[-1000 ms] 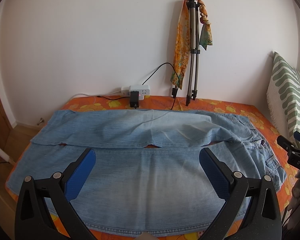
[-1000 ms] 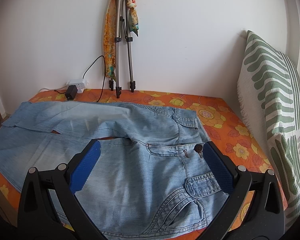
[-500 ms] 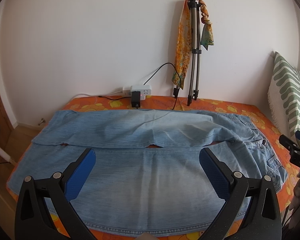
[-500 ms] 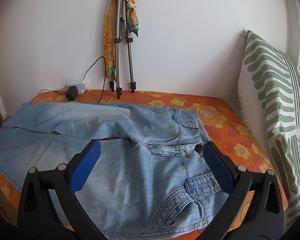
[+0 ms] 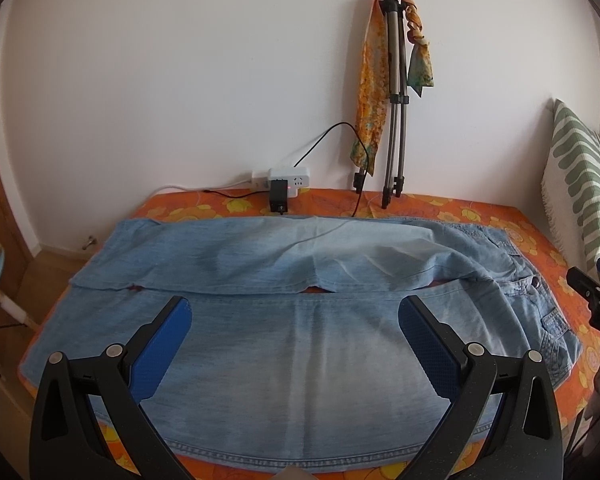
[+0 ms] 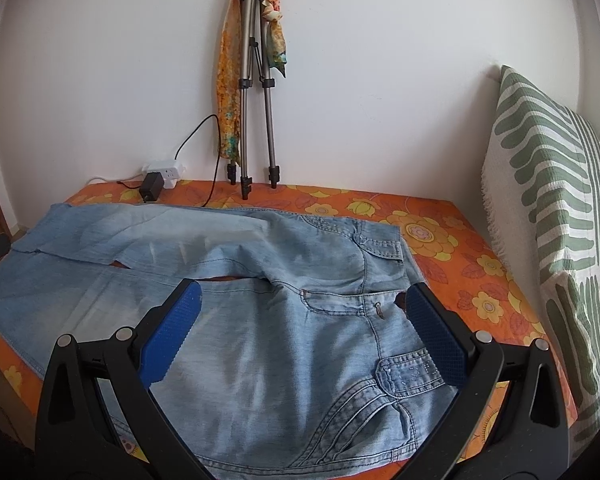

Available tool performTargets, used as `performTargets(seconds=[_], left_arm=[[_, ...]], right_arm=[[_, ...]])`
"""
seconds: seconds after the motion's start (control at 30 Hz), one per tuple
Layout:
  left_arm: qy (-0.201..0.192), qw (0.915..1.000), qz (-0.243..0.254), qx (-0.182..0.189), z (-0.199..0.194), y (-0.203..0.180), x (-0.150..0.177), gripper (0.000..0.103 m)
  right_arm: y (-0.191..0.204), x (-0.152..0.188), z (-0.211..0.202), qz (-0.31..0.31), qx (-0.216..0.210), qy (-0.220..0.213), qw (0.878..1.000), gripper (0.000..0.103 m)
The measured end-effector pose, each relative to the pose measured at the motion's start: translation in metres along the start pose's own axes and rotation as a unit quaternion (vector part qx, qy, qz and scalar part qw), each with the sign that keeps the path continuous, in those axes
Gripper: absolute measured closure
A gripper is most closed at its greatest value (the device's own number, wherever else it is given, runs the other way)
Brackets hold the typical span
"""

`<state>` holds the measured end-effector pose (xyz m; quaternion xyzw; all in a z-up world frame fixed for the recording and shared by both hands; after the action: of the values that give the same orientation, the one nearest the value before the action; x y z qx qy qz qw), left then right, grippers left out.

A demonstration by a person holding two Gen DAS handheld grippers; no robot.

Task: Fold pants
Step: 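Close the left tool on one jeans hem while the right tool grips the other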

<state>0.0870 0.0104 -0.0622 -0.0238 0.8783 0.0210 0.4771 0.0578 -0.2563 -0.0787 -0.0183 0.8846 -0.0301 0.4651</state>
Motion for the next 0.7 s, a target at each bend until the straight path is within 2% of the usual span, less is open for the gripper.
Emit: performTargets(seconds=[0.4, 0.7], left_arm=[[-0.006, 1.0, -0.002, -0.006, -0.009, 0.012, -0.004, 0.0], [-0.01, 0.9996, -0.021, -0.016, -0.011, 0.041, -0.008, 0.0]], right_arm=[[0.026, -0.004, 0.006, -0.008, -0.043, -0.005, 0.999, 0.0], [0.053, -0.014, 0.015, -0.015, -0.097, -0.001, 0.995, 0.0]])
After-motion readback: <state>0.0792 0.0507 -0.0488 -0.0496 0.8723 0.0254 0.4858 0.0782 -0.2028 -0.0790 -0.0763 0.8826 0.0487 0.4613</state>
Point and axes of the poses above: each gripper's, at about its wrist camera, not at the fingertips, and z roughly the way its jaws point, y to its left, x to its underside, the point moved 10 cm from there along z, roughly the way its jaws point, and after that the axes turned 2 degrees about -x, right-handed, at the moved point
